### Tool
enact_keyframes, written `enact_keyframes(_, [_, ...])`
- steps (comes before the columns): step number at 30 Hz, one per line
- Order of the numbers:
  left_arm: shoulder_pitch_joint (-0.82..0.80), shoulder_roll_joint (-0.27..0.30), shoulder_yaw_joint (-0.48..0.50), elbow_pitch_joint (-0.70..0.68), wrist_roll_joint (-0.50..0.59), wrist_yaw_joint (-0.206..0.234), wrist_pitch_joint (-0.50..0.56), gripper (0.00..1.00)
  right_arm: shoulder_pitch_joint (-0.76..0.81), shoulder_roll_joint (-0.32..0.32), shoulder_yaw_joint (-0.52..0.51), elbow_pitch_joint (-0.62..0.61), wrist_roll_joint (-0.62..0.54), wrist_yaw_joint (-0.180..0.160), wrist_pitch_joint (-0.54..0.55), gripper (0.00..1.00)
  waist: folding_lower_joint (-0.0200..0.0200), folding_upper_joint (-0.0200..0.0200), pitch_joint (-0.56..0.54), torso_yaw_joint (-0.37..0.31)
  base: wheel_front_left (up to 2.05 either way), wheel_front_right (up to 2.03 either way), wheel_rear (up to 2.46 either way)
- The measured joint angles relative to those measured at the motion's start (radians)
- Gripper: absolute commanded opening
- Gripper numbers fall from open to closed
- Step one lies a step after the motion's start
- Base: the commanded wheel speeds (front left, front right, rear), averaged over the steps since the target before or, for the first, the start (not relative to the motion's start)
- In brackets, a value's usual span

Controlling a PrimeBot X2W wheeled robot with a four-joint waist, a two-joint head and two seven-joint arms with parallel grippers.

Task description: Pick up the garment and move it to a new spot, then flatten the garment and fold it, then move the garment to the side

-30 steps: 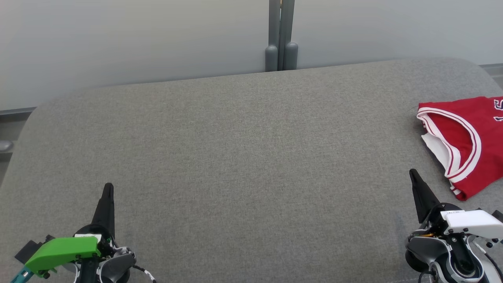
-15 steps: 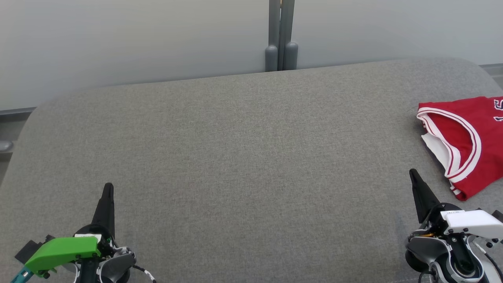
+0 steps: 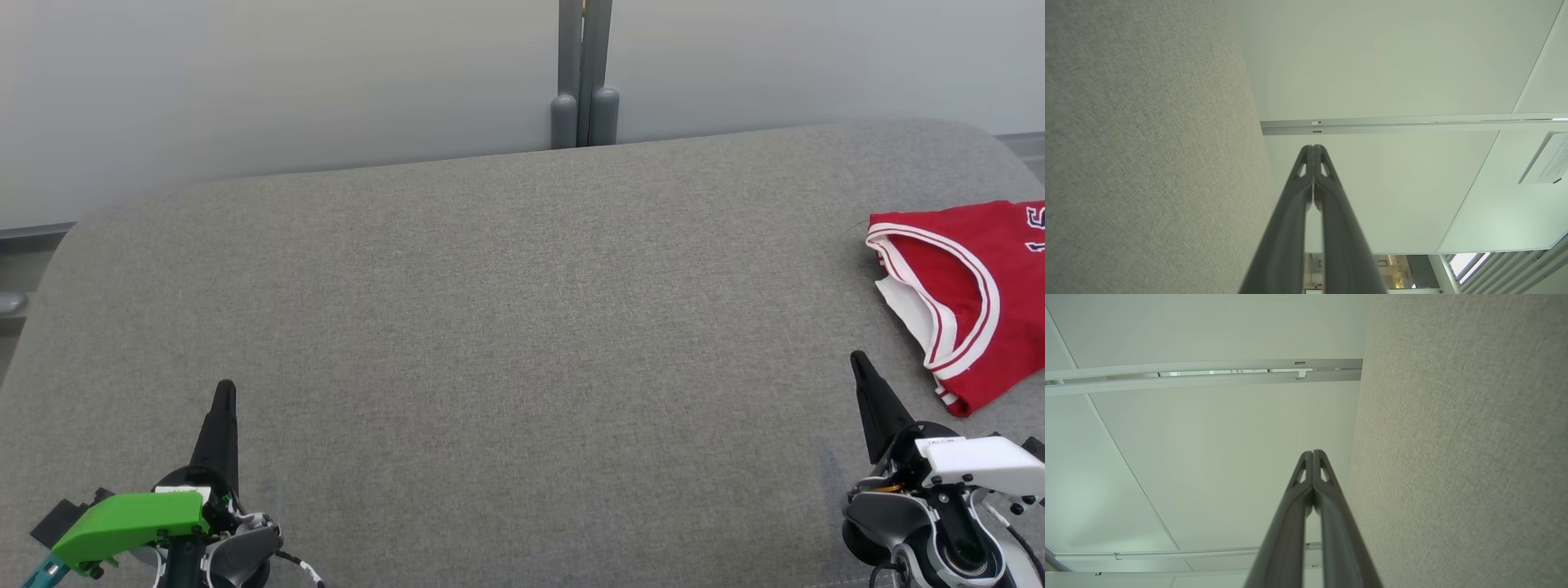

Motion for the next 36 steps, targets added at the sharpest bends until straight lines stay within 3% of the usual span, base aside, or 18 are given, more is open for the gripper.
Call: enact_keyframes(36, [0.000,0.000,0.000,0.000,0.000,0.000,0.000,0.00,0.000,0.000,0.000,0.000,0.000,0.000,0.000,0.00,0.0000,0.0000,0.000,0.000,0.00,0.00,0.00])
